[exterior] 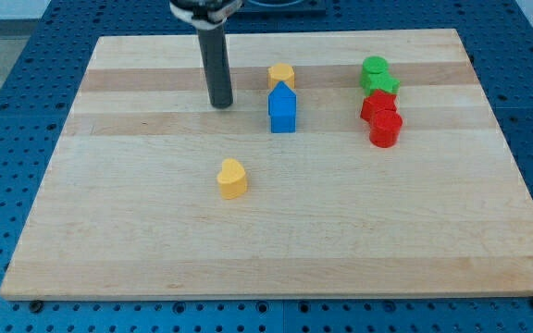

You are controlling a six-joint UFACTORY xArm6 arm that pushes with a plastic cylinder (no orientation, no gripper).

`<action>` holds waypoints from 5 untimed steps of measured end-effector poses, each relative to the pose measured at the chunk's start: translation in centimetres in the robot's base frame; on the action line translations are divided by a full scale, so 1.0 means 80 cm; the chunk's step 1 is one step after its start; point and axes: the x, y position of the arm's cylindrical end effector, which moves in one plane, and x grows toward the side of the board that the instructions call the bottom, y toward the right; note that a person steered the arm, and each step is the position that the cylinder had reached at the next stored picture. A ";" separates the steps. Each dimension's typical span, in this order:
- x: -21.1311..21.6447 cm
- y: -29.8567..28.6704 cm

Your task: Move the red star towards the center

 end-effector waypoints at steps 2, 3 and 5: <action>0.109 0.000; 0.152 -0.002; 0.187 0.020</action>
